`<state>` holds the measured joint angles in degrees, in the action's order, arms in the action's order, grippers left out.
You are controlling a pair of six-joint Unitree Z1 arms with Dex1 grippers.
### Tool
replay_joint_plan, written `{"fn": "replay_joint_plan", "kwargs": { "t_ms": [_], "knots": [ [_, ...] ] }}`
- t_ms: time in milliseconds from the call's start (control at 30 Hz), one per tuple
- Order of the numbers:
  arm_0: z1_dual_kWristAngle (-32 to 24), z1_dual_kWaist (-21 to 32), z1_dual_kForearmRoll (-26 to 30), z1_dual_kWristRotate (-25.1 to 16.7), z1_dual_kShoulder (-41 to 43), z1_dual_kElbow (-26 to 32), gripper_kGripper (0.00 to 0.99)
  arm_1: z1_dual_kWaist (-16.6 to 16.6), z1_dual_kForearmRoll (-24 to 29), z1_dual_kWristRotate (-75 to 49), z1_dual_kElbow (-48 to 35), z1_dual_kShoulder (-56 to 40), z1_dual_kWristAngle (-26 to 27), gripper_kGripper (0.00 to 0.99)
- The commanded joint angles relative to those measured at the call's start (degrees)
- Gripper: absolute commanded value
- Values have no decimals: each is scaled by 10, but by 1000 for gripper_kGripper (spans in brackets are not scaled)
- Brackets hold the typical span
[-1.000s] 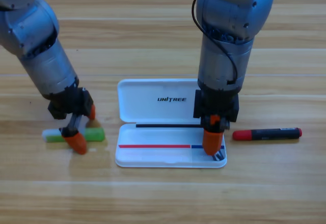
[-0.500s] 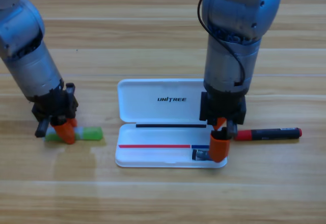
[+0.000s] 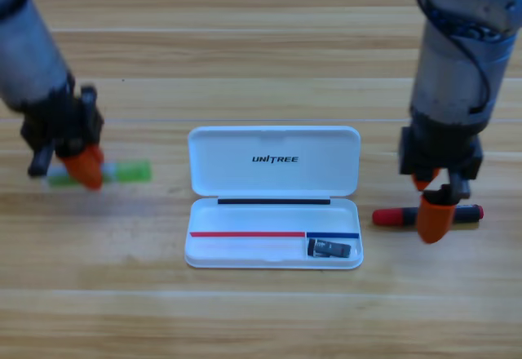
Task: Clean up eraser and pencils
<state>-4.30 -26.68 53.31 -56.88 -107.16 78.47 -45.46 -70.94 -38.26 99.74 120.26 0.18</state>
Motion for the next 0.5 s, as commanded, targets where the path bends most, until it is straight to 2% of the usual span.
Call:
{"fn": "replay_joint_plan", "kwargs": {
  "t_ms": [33,133,267,500],
  "knots": [
    [-21,-81,78,41,-3,99,0,80,55,-38,-40,30,-19,778],
    [-37,-112,97,61,-27,132,0,92,83,-66,-55,47,-20,778],
    [-69,-141,98,67,-70,150,0,100,105,-88,-58,69,-18,776],
    [-106,-172,97,68,-140,179,0,101,110,-102,-48,90,7,770]
  ]
}}
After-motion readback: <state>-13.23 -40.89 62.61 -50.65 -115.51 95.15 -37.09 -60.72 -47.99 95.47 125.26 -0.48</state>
